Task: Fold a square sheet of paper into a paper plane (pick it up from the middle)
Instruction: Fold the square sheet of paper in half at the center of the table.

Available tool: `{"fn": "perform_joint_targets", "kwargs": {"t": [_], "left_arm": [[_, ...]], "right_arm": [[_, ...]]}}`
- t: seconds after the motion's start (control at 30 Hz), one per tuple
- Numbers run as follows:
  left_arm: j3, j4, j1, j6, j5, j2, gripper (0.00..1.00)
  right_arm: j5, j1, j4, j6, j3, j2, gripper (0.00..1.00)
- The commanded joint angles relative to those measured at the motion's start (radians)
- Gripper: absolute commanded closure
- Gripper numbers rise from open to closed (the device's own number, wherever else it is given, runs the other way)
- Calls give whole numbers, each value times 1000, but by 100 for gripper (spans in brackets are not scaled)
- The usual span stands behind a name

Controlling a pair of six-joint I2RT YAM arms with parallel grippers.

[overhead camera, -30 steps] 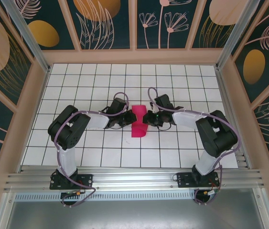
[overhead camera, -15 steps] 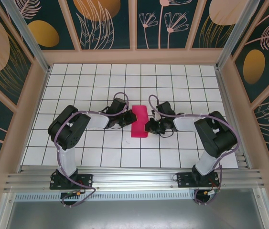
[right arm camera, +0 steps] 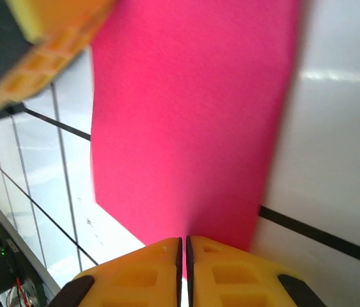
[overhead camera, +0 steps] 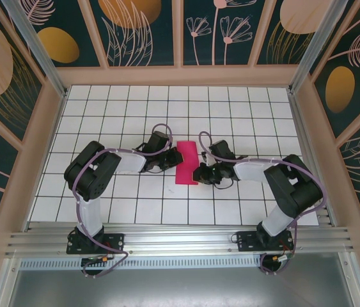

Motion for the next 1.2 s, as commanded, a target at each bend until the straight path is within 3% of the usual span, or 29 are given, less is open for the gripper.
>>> {"fn": "perform_joint_targets", "kwargs": {"t": [0.0, 0.37, 0.73, 0.93, 1.17], "left_arm": [[-16, -52, -5, -4, -55, 63, 92], [-21, -46, -5, -2, -54, 64, 92], [-26, -42, -4, 4, -49, 58, 92], [-29, -40, -4, 6, -48, 57, 92], [-28, -42, -4, 8, -45, 55, 92]], "right_arm": [[-24, 6, 29, 20, -37, 14, 87], [3, 4, -5, 6, 2, -64, 87], [42, -13, -27, -35, 26, 70, 87], [58, -19, -52, -44, 101, -26, 87], [101, -107, 12, -40, 234, 66, 87]]}}
